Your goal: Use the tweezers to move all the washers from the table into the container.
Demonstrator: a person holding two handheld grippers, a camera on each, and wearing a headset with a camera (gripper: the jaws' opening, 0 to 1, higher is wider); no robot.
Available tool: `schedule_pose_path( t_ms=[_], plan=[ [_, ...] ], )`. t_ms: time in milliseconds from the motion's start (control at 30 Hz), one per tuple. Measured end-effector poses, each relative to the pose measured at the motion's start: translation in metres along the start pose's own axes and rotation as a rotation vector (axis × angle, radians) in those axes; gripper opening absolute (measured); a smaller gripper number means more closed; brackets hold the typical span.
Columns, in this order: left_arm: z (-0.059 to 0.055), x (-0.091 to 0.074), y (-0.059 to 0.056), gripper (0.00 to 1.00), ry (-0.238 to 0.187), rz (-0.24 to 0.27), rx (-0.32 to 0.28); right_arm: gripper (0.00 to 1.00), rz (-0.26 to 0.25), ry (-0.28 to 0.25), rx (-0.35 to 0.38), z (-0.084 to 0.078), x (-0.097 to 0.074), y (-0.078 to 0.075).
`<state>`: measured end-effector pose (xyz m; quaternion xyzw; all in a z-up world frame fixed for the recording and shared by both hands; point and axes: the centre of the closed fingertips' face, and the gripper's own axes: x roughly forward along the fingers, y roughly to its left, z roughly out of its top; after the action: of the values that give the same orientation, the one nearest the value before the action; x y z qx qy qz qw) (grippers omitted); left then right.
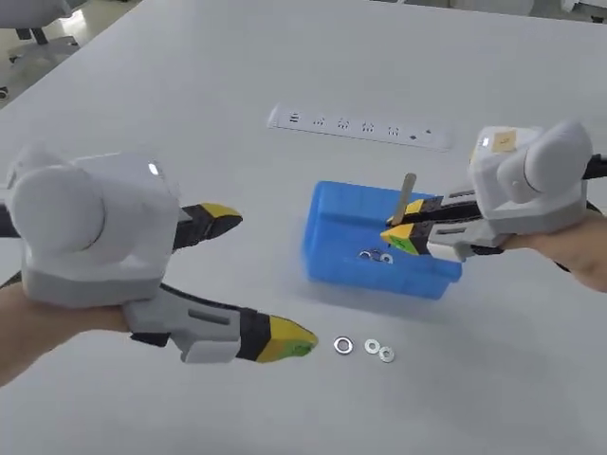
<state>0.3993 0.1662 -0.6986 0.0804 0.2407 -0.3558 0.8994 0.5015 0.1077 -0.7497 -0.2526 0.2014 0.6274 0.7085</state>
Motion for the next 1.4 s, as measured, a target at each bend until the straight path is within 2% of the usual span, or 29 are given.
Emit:
schedule_pose_path(
  t_ms=[167, 333, 467, 533, 567, 733, 833, 900, 1000, 1200, 1233, 1267, 1300, 1333, 1367, 1400],
  plan=[
    [0.02, 0.015, 0.006, 0.89, -0.039, -0.014, 0.023, 0.1, 0.007, 0.005, -0.01, 0.002, -0.002, 0.003],
    [0.036, 0.032, 0.005, 0.82, -0.061, -0.033, 0.038, 0.1, 0.024, 0.001, -0.002, 0.006, -0.005, 0.006],
    [0.05, 0.047, 0.001, 0.77, -0.074, -0.088, 0.065, 0.1, 0.039, -0.012, -0.009, 0.012, -0.008, 0.011],
    [0.052, 0.052, 0.002, 0.75, -0.067, -0.094, 0.072, 0.1, 0.046, -0.016, -0.013, 0.014, -0.008, 0.013],
    [0.056, 0.054, 0.003, 0.72, -0.072, -0.1, 0.092, 0.1, 0.05, -0.021, -0.015, 0.015, -0.009, 0.014],
    [0.071, 0.067, 0.011, 0.63, -0.088, -0.11, 0.11, 0.1, 0.078, -0.031, -0.02, 0.019, -0.006, 0.019],
    [0.082, 0.072, 0.011, 0.58, -0.11, -0.127, 0.135, 0.1, 0.085, -0.04, -0.024, 0.022, -0.004, 0.021],
    [0.087, 0.074, 0.007, 0.5, -0.116, -0.155, 0.165, 0.1, 0.089, -0.041, -0.03, 0.024, -0.004, 0.023],
    [0.09, 0.077, 0.003, 0.33, -0.109, -0.189, 0.194, 0.1, 0.094, -0.041, -0.037, 0.025, -0.003, 0.024],
    [0.091, 0.08, 0.0, 0.19, -0.094, -0.217, 0.224, 0.1, 0.095, -0.044, -0.043, 0.027, -0.003, 0.023],
    [0.09, 0.08, -0.001, 0.11, -0.088, -0.227, 0.23, 0.1, 0.095, -0.043, -0.044, 0.027, -0.003, 0.024],
    [0.09, 0.08, -0.004, 0.09, -0.084, -0.234, 0.228, 0.1, 0.096, -0.043, -0.043, 0.027, -0.003, 0.024],
    [0.093, 0.08, -0.002, 0.09, -0.098, -0.219, 0.237, 0.1, 0.095, -0.042, -0.044, 0.027, -0.003, 0.023],
    [0.091, 0.079, -0.007, 0.08, -0.089, -0.248, 0.227, 0.1, 0.096, -0.042, -0.044, 0.027, -0.004, 0.024],
    [0.091, 0.079, -0.007, 0.08, -0.087, -0.244, 0.233, 0.1, 0.1, -0.041, -0.048, 0.027, -0.004, 0.024],
    [0.092, 0.079, -0.004, 0.08, -0.085, -0.224, 0.282, 0.1, 0.099, -0.038, -0.05, 0.027, -0.004, 0.025]
  ],
)
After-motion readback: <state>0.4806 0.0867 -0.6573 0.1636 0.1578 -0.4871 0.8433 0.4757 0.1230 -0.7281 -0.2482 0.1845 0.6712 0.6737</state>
